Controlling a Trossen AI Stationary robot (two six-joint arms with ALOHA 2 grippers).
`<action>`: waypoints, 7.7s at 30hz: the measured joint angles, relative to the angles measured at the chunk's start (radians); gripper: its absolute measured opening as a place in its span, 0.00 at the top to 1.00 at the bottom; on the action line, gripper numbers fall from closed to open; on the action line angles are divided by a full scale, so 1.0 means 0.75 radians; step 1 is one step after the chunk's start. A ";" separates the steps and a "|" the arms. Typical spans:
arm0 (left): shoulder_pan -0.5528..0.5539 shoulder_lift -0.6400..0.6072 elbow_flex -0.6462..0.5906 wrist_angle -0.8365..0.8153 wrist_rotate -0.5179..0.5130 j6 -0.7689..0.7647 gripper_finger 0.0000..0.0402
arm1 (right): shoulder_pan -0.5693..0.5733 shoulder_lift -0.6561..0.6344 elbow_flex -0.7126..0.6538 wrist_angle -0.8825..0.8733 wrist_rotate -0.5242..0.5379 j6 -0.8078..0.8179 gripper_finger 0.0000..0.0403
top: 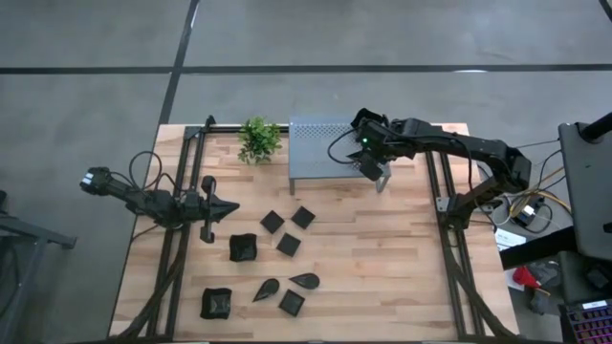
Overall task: Pick & Place Mini shaped plates
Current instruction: Stack the drop shaped plate on top of the other drop shaped plate on the shelf
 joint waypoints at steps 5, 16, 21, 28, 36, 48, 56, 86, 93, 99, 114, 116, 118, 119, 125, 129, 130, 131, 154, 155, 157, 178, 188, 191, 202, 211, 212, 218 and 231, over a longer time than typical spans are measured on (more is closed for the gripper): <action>0.000 0.000 0.000 0.000 0.000 0.000 1.00 | 0.000 -0.010 0.000 -0.004 0.021 -0.013 0.98; 0.000 0.000 0.000 0.000 0.000 0.000 1.00 | 0.063 -0.105 0.019 -0.082 0.076 0.035 0.98; 0.000 0.000 0.000 0.000 0.000 0.000 1.00 | 0.195 -0.161 0.019 -0.067 0.109 0.062 0.98; 0.000 0.000 0.000 0.000 0.000 0.000 1.00 | 0.424 -0.185 0.008 0.001 0.117 0.145 0.98; 0.000 0.001 0.000 0.000 0.000 0.000 1.00 | 0.721 -0.168 0.007 0.153 0.179 0.281 0.98; 0.000 0.000 0.000 0.000 0.000 0.000 1.00 | 1.012 -0.035 0.000 0.483 0.240 0.320 0.98; 0.000 0.000 0.000 0.000 0.000 0.000 1.00 | 1.065 0.128 0.000 0.601 0.287 0.315 0.98; 0.000 0.000 0.000 -0.009 0.000 0.000 1.00 | 1.219 0.787 0.238 1.080 -0.057 0.135 0.87; 0.000 0.001 0.000 -0.019 0.000 0.000 1.00 | 1.237 0.849 0.285 1.056 -0.039 0.143 0.76; 0.000 0.001 0.000 -0.021 0.000 0.000 1.00 | 1.238 0.883 0.282 1.031 -0.039 0.175 0.74; 0.000 0.001 0.000 -0.021 0.000 0.000 1.00 | 1.240 0.897 0.280 1.040 -0.038 0.226 0.81; 0.000 0.001 0.000 -0.021 0.000 0.000 1.00 | 1.242 0.897 0.275 1.050 -0.038 0.240 0.82; 0.000 0.001 0.000 -0.021 0.000 0.000 1.00 | 1.243 0.897 0.267 1.054 -0.038 0.247 0.82; 0.000 0.001 0.000 -0.021 0.000 0.000 1.00 | 1.244 0.897 0.262 1.055 -0.038 0.253 0.82; 0.000 0.001 0.000 -0.020 0.000 0.000 1.00 | 1.256 0.897 0.235 1.094 -0.035 0.306 0.80; 0.000 0.001 0.000 -0.020 0.000 0.000 1.00 | 1.262 0.897 0.217 1.116 -0.034 0.320 0.80; 0.000 0.001 0.000 -0.020 0.000 0.000 1.00 | 1.262 0.897 0.215 1.118 -0.034 0.320 0.80; 0.000 0.001 0.000 -0.020 0.000 0.000 1.00 | 1.261 0.897 0.213 1.121 -0.034 0.320 0.80; 0.000 0.001 0.000 -0.020 0.000 0.000 1.00 | 1.266 0.897 0.199 1.153 -0.005 0.357 0.73; 0.000 0.001 0.000 -0.020 0.000 0.000 1.00 | 1.266 0.897 0.197 1.153 0.010 0.367 0.72; 0.000 0.001 0.000 -0.020 0.000 0.000 1.00 | 1.266 0.897 0.192 1.151 0.025 0.375 0.72; 0.000 0.001 0.000 -0.020 0.000 0.000 1.00 | 1.273 0.896 0.122 1.250 0.037 0.415 0.76; 0.000 0.001 0.000 -0.020 0.000 0.000 1.00 | 1.274 0.895 0.105 1.244 0.037 0.413 0.81; 0.000 0.001 0.000 -0.020 0.000 0.000 1.00 | 1.274 0.895 0.102 1.243 0.037 0.410 0.82; 0.000 0.001 0.000 -0.020 0.000 0.000 1.00 | 1.274 0.895 0.093 1.245 0.041 0.410 0.95; 0.000 0.001 0.000 -0.020 0.000 0.000 1.00 | 1.272 0.845 0.107 1.130 0.041 0.285 0.98; 0.000 0.001 0.000 -0.020 0.000 0.000 1.00 | 1.272 0.827 0.111 1.104 0.041 0.272 0.98; 0.000 0.001 0.000 -0.022 0.000 0.000 1.00 | 1.272 0.666 0.112 0.911 0.105 0.204 0.98; 0.000 0.004 0.000 -0.041 0.000 0.000 1.00 | 1.134 0.215 0.107 0.404 0.228 0.106 0.98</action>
